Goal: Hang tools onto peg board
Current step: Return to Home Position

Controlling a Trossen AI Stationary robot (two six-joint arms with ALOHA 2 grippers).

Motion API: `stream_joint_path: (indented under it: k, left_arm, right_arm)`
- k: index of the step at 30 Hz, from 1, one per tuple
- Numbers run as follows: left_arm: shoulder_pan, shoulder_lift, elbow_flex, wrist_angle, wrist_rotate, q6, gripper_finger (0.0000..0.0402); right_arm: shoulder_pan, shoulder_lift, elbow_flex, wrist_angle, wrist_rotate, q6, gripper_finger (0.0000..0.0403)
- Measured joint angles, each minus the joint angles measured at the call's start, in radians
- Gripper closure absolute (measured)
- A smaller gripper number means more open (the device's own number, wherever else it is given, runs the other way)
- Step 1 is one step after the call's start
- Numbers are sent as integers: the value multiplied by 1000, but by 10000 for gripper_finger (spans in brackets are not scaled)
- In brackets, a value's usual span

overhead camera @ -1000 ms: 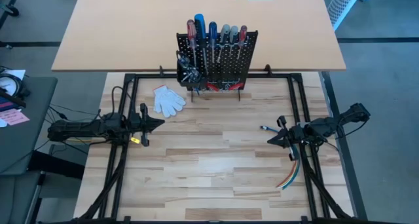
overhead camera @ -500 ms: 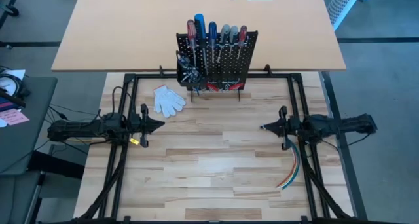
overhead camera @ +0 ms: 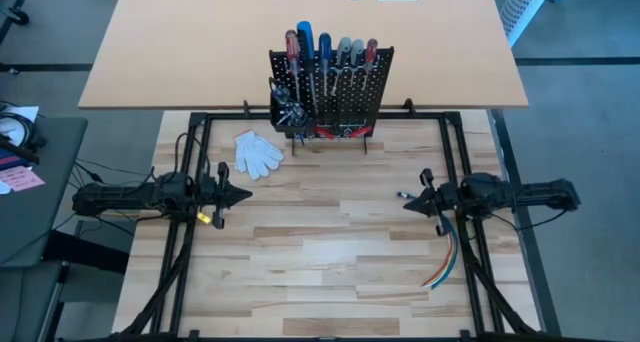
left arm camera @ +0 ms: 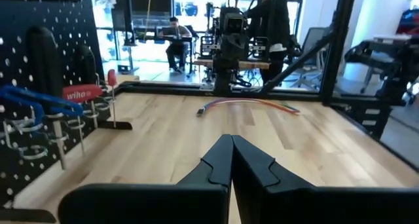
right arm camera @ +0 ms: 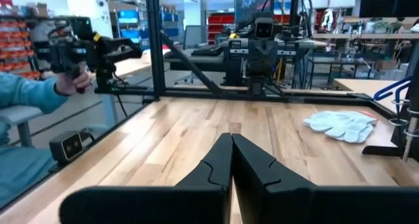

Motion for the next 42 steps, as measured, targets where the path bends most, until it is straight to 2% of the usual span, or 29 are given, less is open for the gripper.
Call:
stream_joint_path:
  k: [7,42]
  left_arm:
    - [0,4,0,2,-1,66,400]
    - [0,4,0,3,-3,58,400]
  right_arm:
    - [1,29,0,-2,3,-20,386]
    - [2,29,0,-3,3,-20,386]
